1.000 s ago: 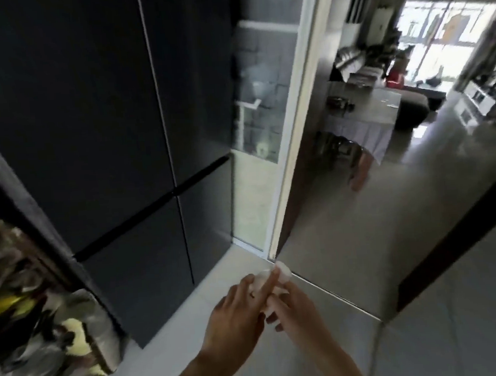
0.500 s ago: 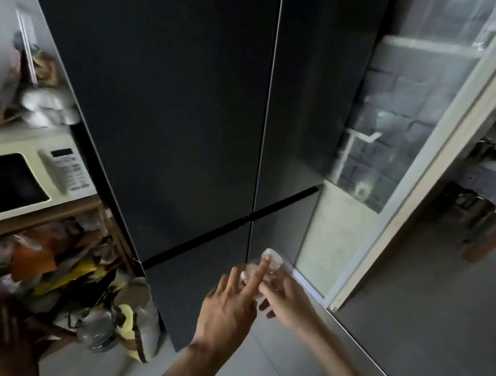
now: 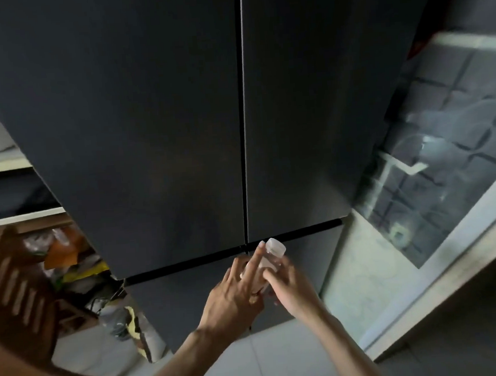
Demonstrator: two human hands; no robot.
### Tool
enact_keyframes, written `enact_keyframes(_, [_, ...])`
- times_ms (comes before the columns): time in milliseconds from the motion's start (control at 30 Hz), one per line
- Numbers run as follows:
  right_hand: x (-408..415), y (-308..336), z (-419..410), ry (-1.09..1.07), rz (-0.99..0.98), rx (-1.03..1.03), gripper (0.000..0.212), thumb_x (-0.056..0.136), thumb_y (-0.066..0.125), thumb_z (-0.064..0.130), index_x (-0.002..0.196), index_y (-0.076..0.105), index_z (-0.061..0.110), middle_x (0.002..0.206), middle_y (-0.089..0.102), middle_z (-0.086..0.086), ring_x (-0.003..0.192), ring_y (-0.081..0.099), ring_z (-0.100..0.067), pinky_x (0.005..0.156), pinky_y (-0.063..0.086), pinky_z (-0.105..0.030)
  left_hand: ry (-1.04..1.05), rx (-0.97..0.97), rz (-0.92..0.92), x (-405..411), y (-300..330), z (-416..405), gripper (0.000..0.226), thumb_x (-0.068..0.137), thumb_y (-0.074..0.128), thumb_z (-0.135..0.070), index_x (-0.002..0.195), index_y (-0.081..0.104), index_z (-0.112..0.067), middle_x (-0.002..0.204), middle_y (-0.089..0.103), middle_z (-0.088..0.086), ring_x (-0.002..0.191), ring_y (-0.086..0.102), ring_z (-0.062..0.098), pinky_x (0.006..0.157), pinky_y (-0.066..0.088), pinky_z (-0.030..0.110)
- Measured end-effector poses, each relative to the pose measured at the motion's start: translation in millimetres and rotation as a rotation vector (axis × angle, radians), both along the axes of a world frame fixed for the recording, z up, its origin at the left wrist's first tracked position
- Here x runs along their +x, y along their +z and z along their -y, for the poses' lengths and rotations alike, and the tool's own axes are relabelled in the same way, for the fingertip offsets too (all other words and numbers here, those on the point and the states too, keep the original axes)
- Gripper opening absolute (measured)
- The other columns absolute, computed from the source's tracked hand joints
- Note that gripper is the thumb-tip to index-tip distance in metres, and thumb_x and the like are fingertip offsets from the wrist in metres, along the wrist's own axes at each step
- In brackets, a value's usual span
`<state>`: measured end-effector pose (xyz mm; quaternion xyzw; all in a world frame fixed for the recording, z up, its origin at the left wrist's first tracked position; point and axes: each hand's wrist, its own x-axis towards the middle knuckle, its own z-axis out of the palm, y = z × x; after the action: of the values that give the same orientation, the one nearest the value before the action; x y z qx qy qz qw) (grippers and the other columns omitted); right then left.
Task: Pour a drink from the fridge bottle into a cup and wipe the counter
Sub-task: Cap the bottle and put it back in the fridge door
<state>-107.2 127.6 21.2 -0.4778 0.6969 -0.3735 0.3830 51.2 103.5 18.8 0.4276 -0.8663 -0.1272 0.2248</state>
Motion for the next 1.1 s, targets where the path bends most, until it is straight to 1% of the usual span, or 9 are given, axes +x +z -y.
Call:
enact_keyframes(133, [-25,-14,3,-0.124,0.041,0.029,0.04,0.083,0.065,0.053,0.113,0.058,0.028,0.087,0.075,0.005,0.069,0.074,-0.014,0.073,0.062,-0.046,0.153,0.295,-0.139,-10,-34,23,0.118,0.075,0.075,-0.057,0.157,-0.003,-0.026,0.144,0.037,-0.005,0.121,0.052,0.012,0.094,0.051,0.026])
enact_keyframes(267, [-48,-29,10,-0.193,0.038,0.043,0.05,0.077,0.064,0.059,0.118,0.053,0.031,0.096,0.073,0.007,0.081,0.074,-0.02,0.078,0.061,-0.047,0.361,0.708,-0.414,-14,-78,58,0.118,0.055,0.08,-0.06,0.151,0.025,-0.019,0.131,0.054,0.008,0.102,0.063,0.019,0.085,0.052,0.028])
enact_keyframes(433, [-69,-24,25,-0.198,-0.058,0.061,0.056,0.074,0.059,0.063,0.119,0.049,0.033,0.098,0.072,0.008,0.085,0.072,-0.017,0.078,0.06,-0.045,0.609,1.208,-1.151,-30,-94,99,0.014,0.096,0.063,-0.021,0.105,0.063,-0.01,0.122,0.057,0.012,0.1,0.063,0.03,0.092,0.048,0.043])
enact_keyframes(567, [-80,-10,44,-0.17,-0.157,0.081,0.045,0.081,0.061,0.057,0.115,0.049,0.03,0.089,0.071,0.006,0.077,0.072,-0.015,0.073,0.06,-0.04,0.643,1.343,-1.484,-42,-101,128,0.013,0.097,0.057,-0.028,0.1,0.062,-0.017,0.132,0.049,0.007,0.114,0.056,0.028,0.1,0.043,0.044])
enact_keyframes(700, [-83,-6,64,-0.135,-0.276,0.047,0.043,0.086,0.063,0.053,0.119,0.049,0.029,0.094,0.067,0.012,0.079,0.072,-0.01,0.074,0.057,-0.033,0.65,1.407,-1.767,-49,-110,164,0.037,0.092,0.057,-0.026,0.125,0.05,-0.01,0.138,0.044,0.004,0.114,0.058,0.028,0.106,0.041,0.043])
enact_keyframes(767, [-83,-4,67,-0.114,-0.312,0.045,0.043,0.087,0.063,0.053,0.119,0.047,0.029,0.091,0.067,0.011,0.078,0.07,-0.009,0.071,0.056,-0.032,0.648,1.422,-1.87,-51,-111,177,0.036,0.089,0.059,-0.023,0.121,0.049,-0.012,0.134,0.043,0.002,0.115,0.06,0.027,0.101,0.045,0.043])
enact_keyframes(867, [-81,-2,70,-0.046,-0.37,0.042,0.047,0.09,0.063,0.05,0.127,0.046,0.027,0.085,0.067,0.011,0.076,0.064,-0.005,0.06,0.044,-0.017,0.68,1.447,-1.941,-53,-113,184,0.009,0.087,0.059,-0.019,0.088,0.052,-0.012,0.109,0.052,-0.001,0.117,0.058,0.021,0.089,0.046,0.034])
enact_keyframes(933, [-82,-2,72,-0.008,-0.386,0.029,0.049,0.09,0.063,0.049,0.129,0.045,0.025,0.085,0.066,0.012,0.071,0.061,-0.003,0.058,0.04,-0.011,0.7,1.439,-1.926,-54,-115,185,0.011,0.087,0.059,-0.019,0.08,0.052,-0.014,0.095,0.055,-0.002,0.117,0.055,0.019,0.081,0.045,0.03])
enact_keyframes(1100, [-90,-8,78,0.085,-0.399,0.033,0.056,0.088,0.061,0.053,0.135,0.044,0.028,0.113,0.071,0.008,0.095,0.069,-0.012,0.078,0.053,-0.029,0.685,1.418,-1.873,-56,-123,181,0.013,0.087,0.059,-0.029,0.091,0.057,-0.017,0.106,0.057,-0.004,0.107,0.056,0.018,0.08,0.045,0.032])
